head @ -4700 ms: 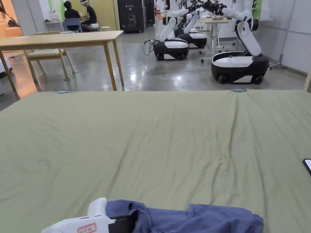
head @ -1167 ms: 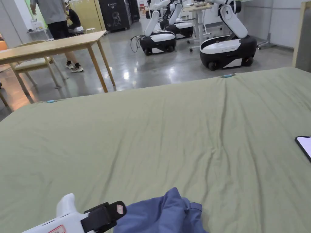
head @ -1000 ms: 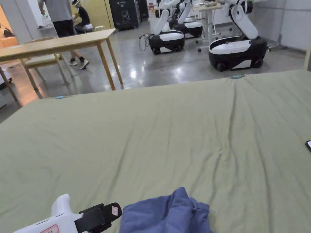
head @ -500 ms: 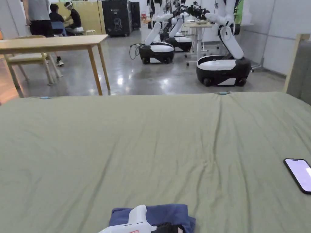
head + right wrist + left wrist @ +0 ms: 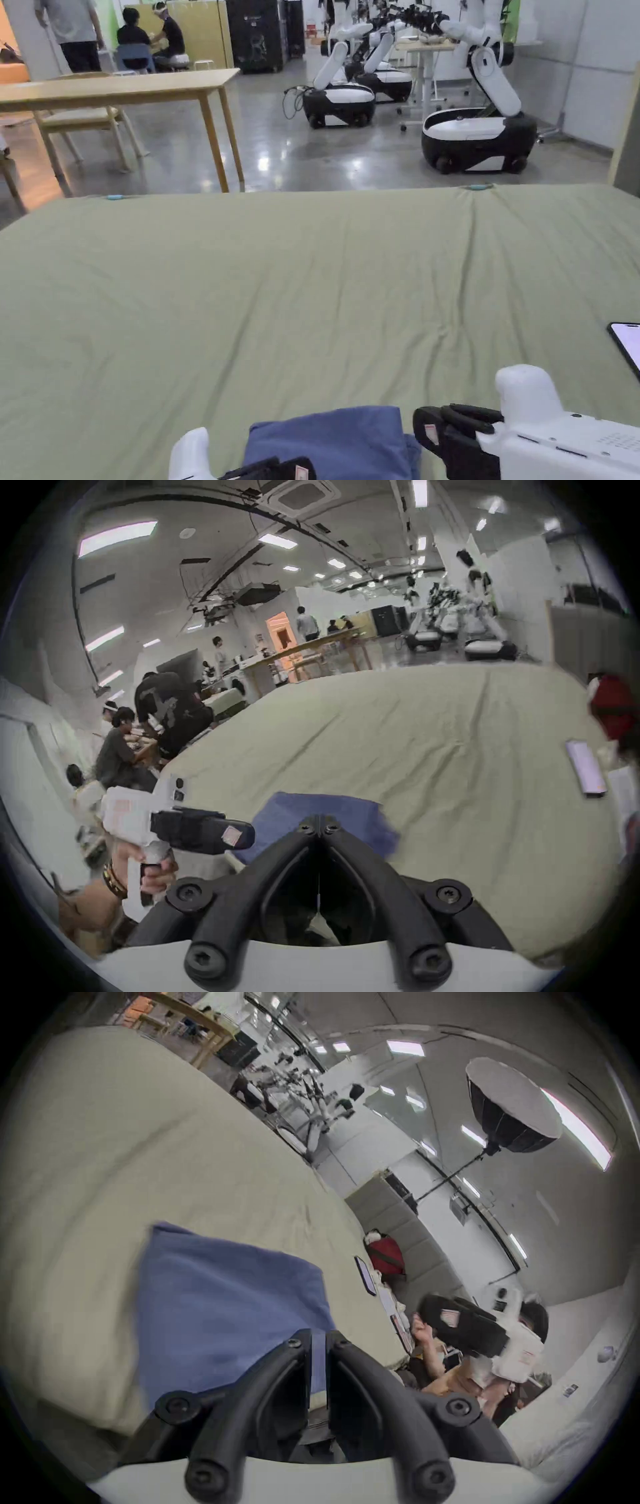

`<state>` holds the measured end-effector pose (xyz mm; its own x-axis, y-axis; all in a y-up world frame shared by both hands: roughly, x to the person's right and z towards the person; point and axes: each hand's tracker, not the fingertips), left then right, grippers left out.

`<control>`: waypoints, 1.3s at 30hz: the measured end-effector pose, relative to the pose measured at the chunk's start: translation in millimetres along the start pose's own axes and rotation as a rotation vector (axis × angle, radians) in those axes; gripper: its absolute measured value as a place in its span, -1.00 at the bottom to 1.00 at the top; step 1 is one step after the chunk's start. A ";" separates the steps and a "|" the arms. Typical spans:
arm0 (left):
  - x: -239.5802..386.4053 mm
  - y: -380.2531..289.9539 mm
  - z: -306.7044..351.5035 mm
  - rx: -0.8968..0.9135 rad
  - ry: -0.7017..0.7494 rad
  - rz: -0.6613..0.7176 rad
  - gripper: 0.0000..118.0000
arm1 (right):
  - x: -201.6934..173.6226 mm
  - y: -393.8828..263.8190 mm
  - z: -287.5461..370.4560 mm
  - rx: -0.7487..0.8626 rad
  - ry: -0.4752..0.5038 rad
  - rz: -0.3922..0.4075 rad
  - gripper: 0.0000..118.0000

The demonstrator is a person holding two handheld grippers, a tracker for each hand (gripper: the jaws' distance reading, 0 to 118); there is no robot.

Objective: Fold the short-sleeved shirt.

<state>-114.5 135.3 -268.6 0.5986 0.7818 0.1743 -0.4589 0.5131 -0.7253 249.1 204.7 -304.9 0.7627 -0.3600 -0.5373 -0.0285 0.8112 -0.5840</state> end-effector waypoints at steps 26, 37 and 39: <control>-84.3 13.7 -42.5 -0.035 -0.137 0.252 0.86 | 42.6 -79.0 -83.8 -0.145 -0.047 -0.130 -1.00; -74.5 21.9 -50.0 -0.087 -0.025 0.094 -0.53 | 34.4 -79.0 -69.5 -0.069 0.005 -0.115 -0.99; -80.0 42.3 -27.5 -0.068 -0.055 0.043 -0.53 | 32.9 -74.8 -57.6 -0.062 0.010 -0.118 -0.99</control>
<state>-163.7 84.7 -331.6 0.5414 0.8219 0.1774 -0.4365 0.4550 -0.7762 239.1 105.6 -314.0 0.7565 -0.4562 -0.4685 0.0212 0.7332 -0.6797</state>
